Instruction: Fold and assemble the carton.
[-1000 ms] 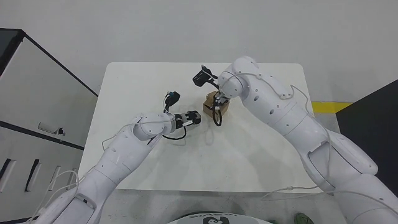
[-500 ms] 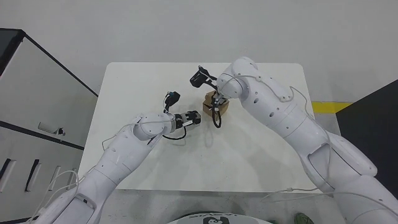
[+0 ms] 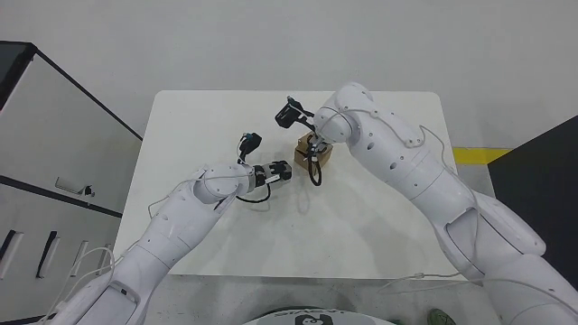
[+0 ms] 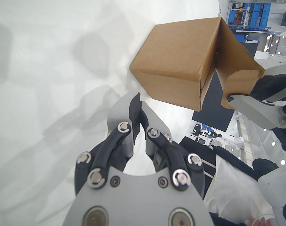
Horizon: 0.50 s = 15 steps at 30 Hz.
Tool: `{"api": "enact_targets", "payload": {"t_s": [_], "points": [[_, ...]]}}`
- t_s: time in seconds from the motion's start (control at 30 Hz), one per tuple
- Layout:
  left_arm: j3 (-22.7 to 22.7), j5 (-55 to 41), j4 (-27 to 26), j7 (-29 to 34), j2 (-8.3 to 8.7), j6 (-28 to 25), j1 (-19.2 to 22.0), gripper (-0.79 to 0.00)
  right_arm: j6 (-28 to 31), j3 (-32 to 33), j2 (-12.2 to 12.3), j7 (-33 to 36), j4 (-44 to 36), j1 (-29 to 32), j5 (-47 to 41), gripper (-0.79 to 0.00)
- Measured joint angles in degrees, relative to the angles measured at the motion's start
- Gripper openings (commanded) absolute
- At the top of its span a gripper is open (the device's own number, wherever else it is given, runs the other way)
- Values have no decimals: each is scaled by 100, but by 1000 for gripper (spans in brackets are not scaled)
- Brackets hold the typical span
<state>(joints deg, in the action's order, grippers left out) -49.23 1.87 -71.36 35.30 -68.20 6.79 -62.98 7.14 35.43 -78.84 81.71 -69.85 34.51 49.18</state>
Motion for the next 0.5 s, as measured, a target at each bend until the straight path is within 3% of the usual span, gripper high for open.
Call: {"api": "enact_targets", "payload": {"t_s": [0.5], "points": [[0, 0, 0, 0, 0, 0, 0, -785, 115, -147, -143, -76, 332, -61, -53, -720]]}}
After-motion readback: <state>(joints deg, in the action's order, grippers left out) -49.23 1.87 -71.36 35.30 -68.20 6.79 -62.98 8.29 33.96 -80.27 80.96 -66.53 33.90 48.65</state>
